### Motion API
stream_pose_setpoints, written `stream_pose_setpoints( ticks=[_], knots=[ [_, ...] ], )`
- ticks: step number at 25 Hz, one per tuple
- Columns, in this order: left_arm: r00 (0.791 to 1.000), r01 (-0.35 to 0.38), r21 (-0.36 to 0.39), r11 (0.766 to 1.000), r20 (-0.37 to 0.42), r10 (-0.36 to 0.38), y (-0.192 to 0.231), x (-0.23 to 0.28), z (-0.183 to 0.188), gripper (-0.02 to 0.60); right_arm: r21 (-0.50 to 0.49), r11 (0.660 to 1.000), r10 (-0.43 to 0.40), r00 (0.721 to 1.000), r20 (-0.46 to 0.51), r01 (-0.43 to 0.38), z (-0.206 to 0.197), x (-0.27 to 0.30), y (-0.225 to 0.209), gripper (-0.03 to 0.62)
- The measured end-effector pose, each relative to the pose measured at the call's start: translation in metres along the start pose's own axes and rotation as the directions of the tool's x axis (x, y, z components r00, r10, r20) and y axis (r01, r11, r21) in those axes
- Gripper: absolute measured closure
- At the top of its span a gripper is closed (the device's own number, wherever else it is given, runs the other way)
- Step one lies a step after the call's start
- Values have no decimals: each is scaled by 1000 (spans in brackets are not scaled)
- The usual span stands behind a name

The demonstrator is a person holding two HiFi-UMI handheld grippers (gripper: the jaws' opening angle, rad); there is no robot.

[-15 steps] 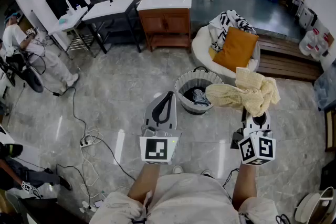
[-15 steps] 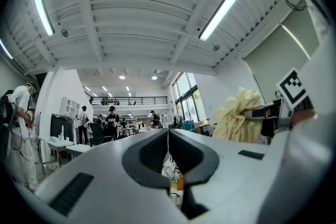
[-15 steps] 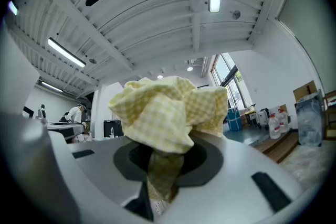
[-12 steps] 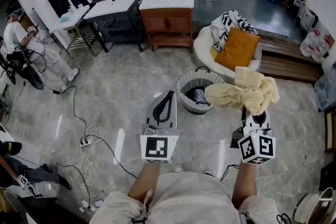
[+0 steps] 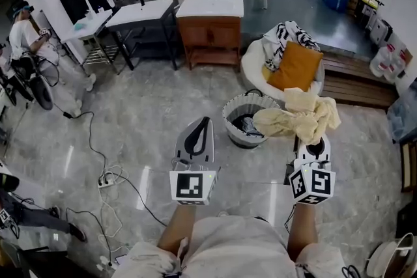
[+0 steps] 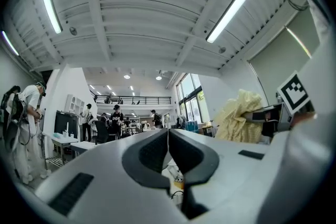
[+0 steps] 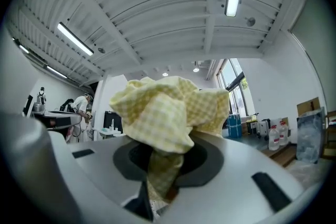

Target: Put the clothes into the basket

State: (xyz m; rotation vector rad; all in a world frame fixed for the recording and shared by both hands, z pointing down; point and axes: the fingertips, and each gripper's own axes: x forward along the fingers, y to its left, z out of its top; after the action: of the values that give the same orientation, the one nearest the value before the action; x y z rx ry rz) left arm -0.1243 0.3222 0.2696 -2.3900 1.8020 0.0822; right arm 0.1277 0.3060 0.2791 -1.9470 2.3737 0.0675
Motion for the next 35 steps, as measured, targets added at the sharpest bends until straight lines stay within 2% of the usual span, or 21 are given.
stream_pose_setpoints(
  ticks=[7,16,26,35],
  knots=[
    [1000,3,-32,999,-9,-4,21,-10,-15,574,-20,1000,-21,1000,-23,20,-12,-2,21,517],
    [1000,6,-49,999,-29,-8,32,9,-32,574,-2,1000,-15,999,-46,15,-28,23,23,517],
    [998,-9,-32,999,-55,8,27,85,-45,574,34,999,36,998,-53,-34,-38,96,-13,517],
    [997,-56,-10,998,-62,56,8,183,-49,574,50,996,73,995,-70,-70,-43,180,-77,517]
  ],
)
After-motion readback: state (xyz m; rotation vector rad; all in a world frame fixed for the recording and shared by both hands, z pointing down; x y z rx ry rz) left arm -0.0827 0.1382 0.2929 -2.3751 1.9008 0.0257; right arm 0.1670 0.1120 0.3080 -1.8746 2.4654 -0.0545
